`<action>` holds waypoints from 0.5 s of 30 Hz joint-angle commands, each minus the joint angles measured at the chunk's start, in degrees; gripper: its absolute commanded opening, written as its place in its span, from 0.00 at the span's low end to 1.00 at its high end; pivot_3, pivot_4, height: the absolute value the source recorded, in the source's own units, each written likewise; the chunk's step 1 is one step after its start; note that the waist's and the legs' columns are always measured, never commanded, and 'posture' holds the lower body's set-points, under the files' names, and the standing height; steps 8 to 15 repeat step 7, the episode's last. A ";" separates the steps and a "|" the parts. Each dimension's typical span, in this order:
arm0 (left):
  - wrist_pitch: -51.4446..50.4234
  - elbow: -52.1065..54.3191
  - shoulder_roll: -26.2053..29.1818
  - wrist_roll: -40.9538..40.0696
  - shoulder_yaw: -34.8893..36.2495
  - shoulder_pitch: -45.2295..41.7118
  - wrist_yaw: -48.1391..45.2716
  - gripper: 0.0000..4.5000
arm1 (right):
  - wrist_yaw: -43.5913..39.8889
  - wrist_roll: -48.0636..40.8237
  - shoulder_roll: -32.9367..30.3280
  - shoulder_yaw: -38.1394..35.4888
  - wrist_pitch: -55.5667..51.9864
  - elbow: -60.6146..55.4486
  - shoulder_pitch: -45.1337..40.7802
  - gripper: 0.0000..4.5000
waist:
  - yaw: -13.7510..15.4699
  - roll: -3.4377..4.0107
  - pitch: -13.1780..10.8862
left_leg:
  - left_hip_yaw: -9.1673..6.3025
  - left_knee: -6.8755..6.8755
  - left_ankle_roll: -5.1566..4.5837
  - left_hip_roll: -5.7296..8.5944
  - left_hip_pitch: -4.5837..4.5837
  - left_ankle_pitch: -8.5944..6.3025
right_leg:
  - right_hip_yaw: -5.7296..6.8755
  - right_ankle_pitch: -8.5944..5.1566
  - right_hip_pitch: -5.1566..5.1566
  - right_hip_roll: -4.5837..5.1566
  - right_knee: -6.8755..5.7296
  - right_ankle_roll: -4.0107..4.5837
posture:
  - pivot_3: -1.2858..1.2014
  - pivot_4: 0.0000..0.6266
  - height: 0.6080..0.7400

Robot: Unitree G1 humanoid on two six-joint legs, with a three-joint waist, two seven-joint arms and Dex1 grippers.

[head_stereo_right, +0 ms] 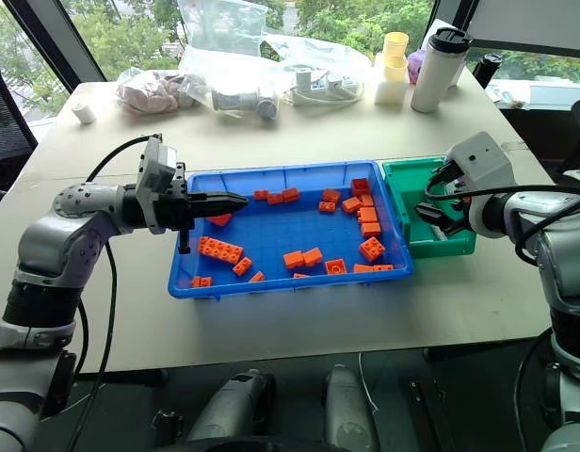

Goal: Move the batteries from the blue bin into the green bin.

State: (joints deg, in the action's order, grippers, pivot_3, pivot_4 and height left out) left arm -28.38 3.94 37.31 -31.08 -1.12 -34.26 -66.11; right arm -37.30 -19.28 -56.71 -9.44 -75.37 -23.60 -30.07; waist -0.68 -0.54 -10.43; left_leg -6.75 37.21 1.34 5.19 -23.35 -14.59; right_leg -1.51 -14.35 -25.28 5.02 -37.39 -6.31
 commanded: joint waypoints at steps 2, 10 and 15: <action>-0.57 2.74 2.24 -1.13 2.44 -0.11 -0.39 0.00 | -9.88 -6.45 -4.57 -1.70 6.96 -7.49 1.53 0.99 | -0.05 0.01 0.00 | 0.00 -0.01 0.00 -0.02 0.00 0.00 | 0.00 0.00 0.00 -0.01 0.01 0.00 | 0.52 0.24 1.00; -1.49 3.13 4.23 -1.71 2.92 0.82 -0.80 0.00 | -15.38 -11.11 -5.69 -1.58 11.81 -11.84 5.43 0.99 | -0.04 0.00 -0.01 | -0.01 0.00 -0.03 -0.03 0.02 -0.02 | 0.03 0.00 0.09 -0.02 0.06 -0.01 | 0.52 0.24 1.00; -1.49 3.13 4.23 -1.71 2.92 0.82 -0.80 0.00 | -15.38 -11.11 -5.69 -1.58 11.81 -11.84 5.43 0.99 | -0.04 0.00 -0.01 | -0.01 0.00 -0.03 -0.03 0.02 -0.02 | 0.03 0.00 0.09 -0.02 0.06 -0.01 | 0.52 0.24 1.00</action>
